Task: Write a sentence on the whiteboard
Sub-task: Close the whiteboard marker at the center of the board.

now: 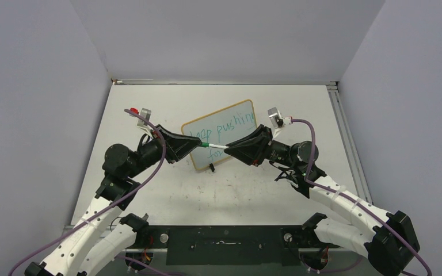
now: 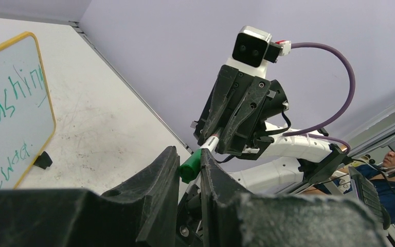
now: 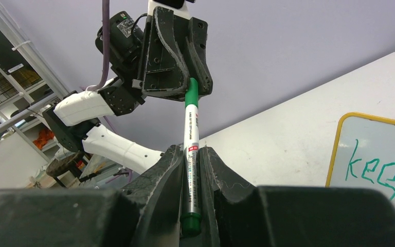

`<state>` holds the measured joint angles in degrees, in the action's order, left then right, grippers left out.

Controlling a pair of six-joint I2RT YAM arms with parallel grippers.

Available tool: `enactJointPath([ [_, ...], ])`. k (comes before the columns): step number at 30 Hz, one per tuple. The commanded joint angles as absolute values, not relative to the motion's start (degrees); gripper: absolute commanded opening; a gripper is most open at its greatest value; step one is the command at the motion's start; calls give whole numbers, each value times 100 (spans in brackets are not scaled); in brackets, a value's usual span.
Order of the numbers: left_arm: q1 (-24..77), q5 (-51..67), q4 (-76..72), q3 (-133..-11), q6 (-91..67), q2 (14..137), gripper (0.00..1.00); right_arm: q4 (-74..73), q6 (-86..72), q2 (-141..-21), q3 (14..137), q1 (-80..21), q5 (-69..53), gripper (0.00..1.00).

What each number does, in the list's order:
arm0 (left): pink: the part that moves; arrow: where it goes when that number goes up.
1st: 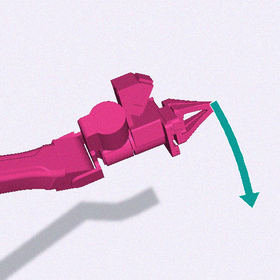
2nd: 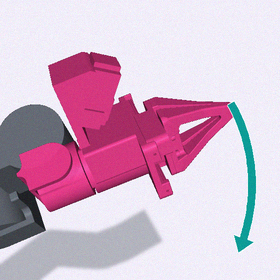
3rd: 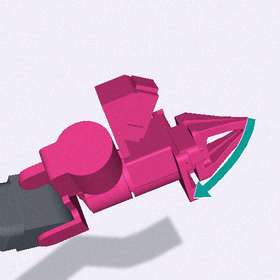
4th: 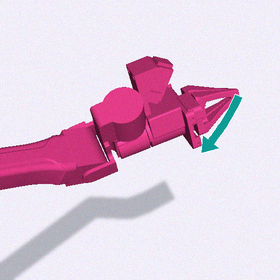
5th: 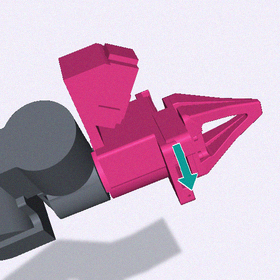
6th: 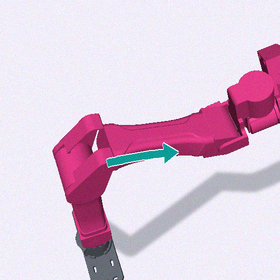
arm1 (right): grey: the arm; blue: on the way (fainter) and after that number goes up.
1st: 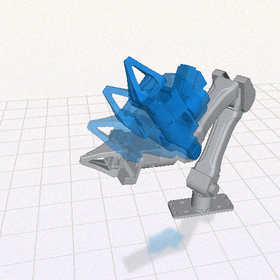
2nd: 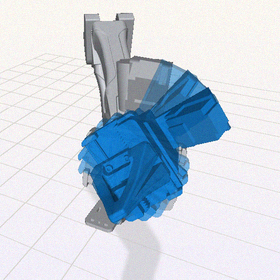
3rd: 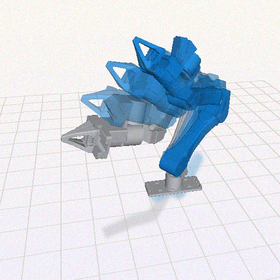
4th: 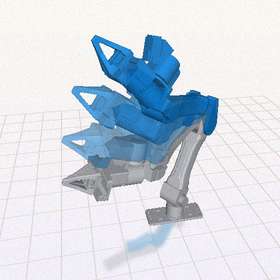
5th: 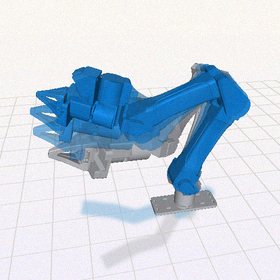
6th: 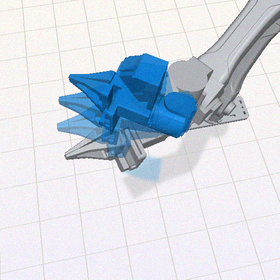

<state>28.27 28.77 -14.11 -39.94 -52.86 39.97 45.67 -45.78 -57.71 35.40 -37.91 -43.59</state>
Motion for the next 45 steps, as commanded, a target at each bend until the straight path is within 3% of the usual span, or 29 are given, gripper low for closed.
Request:
enactJointPath([
  [1,2830,3344,-1982,-3924,-5356,4040,0,4844,-4530,-5846,3674,-3797,-4334,5],
  [13,2830,3945,-2495,-3514,-5370,4035,0,5275,-4781,-5982,3629,-3845,-4306,5],
  [45,3594,3676,-2442,-3335,-5019,4199,0,5231,-4714,-6196,3717,-4013,-4199,5],
])
